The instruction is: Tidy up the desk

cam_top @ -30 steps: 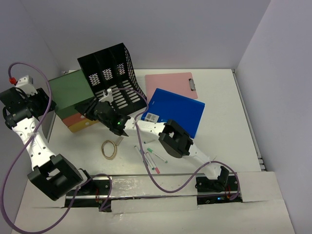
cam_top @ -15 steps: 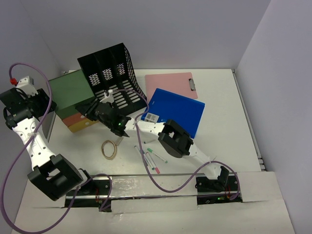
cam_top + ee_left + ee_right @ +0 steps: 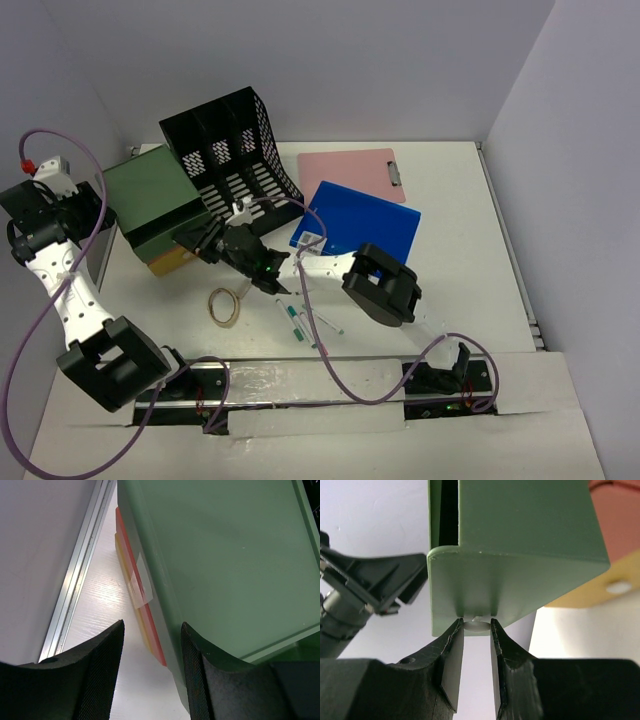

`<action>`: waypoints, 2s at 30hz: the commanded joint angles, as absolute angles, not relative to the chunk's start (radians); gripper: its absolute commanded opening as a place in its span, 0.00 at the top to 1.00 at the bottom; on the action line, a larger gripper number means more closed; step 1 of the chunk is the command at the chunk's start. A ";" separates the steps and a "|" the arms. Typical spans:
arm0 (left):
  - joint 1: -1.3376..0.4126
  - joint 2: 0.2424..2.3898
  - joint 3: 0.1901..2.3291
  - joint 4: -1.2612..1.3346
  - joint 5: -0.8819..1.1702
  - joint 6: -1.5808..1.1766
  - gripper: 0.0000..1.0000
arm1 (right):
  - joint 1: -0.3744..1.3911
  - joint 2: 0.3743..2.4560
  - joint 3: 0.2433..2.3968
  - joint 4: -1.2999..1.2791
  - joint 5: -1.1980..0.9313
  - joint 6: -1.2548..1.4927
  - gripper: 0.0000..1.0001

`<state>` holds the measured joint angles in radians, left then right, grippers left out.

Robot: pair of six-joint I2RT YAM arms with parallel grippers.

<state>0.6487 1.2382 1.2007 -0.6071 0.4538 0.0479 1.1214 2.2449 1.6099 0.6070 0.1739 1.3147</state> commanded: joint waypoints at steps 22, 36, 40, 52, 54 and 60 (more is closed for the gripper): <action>0.647 1.206 1.226 -0.579 0.445 0.077 0.42 | 1.128 1.995 1.305 0.685 0.085 1.293 0.61; 0.647 1.181 1.255 -0.626 0.461 0.115 0.32 | 1.127 1.604 1.059 0.543 0.062 0.890 0.00; 0.647 1.164 1.250 -0.626 0.472 0.125 0.28 | 1.126 1.359 0.980 0.330 0.200 0.604 0.00; 0.647 1.110 1.255 -0.701 0.555 0.164 0.26 | 0.566 1.245 1.090 -0.691 0.019 0.249 0.05; 0.647 1.079 1.235 -0.704 0.578 0.168 0.25 | 0.529 1.184 1.031 -0.668 0.007 0.321 0.02; 0.648 1.011 1.189 -0.690 0.621 0.170 0.25 | 0.498 1.152 0.853 -0.741 0.174 0.619 0.07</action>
